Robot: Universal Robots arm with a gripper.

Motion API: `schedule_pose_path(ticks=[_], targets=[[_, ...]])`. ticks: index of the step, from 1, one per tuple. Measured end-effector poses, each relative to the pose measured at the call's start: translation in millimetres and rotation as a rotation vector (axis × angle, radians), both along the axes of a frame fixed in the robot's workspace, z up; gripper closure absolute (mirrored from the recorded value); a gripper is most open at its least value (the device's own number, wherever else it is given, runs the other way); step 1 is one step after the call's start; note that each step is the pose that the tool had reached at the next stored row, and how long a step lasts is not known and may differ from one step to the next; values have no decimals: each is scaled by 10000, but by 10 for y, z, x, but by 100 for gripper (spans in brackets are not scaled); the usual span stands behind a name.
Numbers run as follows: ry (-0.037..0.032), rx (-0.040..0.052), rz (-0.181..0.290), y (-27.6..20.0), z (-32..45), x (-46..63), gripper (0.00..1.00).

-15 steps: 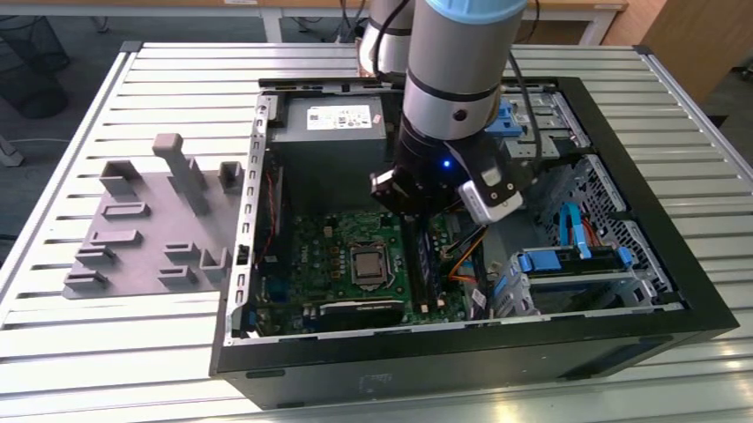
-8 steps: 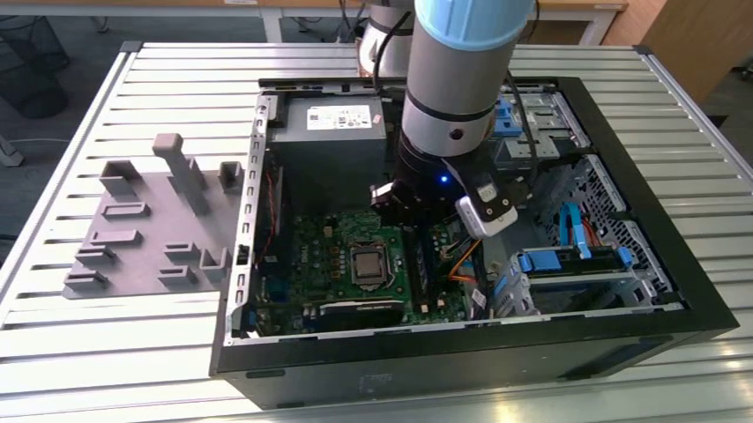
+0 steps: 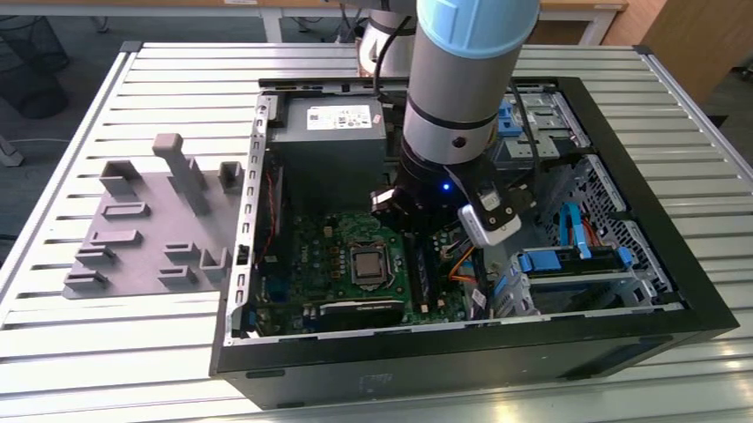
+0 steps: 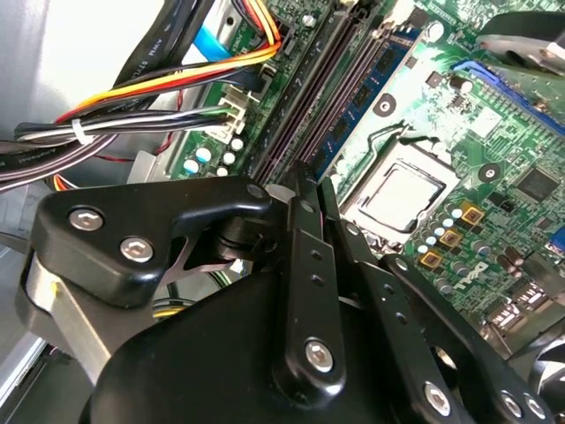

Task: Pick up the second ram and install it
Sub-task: 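Insert the second ram into the second slot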

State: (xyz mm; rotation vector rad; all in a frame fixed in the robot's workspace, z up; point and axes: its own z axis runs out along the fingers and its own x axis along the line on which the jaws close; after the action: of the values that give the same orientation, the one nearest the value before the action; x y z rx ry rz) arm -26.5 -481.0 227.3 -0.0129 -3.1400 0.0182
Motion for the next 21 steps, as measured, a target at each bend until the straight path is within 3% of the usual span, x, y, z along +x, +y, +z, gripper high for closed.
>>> schedule_pose_path(ticks=[8, 11, 21], targets=[[1, 19, 0, 0, 2, 0, 86], [-1, 127, 0, 0, 1, 0, 86], [-1, 138, 0, -4, -13, 0, 86]])
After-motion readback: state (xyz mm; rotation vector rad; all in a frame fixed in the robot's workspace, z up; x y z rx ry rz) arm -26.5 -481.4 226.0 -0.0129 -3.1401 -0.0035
